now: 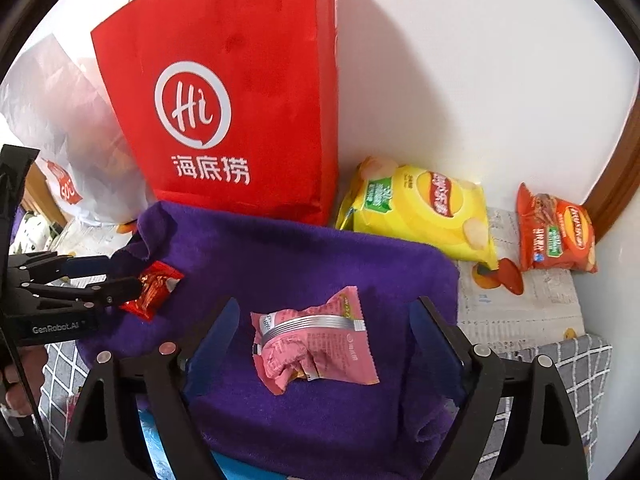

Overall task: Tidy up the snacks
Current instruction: 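Open the left tool onto the purple towel while the right tool releases the pink bag beside it, then withdraw both tools from the towel back toward the snack pile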

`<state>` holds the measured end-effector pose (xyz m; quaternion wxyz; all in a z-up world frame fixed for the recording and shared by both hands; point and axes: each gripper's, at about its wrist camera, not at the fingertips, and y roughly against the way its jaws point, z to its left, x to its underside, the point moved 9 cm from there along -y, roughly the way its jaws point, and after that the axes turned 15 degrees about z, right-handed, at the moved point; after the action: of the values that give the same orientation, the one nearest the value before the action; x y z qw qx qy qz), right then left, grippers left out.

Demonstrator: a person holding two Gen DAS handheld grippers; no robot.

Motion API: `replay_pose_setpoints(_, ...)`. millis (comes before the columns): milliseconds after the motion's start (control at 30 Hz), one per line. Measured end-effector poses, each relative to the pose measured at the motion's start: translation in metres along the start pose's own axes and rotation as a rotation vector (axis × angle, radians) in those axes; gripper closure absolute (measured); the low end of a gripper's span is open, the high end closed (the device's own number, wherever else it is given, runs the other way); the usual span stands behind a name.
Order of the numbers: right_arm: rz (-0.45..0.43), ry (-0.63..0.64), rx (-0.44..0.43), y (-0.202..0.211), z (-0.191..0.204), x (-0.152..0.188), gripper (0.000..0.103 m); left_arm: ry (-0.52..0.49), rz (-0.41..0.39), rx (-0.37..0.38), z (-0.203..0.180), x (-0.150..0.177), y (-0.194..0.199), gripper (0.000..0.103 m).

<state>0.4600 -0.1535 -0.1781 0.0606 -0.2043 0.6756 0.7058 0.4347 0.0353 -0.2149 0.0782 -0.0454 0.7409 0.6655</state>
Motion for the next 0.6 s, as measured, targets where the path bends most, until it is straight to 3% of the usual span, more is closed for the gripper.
replay_pose_setpoints(267, -0.078, -0.014, 0.076, 0.027, -0.003, -0.004, 0.016, -0.013, -0.066, -0.004, 0.0, 0.0, 0.027, 0.042)
replay_pose_setpoints(467, -0.114, -0.09, 0.011, 0.043, 0.001, 0.009, 0.016, -0.034, -0.135, 0.056, -0.007, 0.003, 0.057, 0.042)
replay_pose_setpoints(600, -0.072, -0.02, -0.014, 0.052, 0.018, 0.028, 0.016, -0.041, -0.168, 0.083, -0.014, 0.009, 0.074, 0.042)
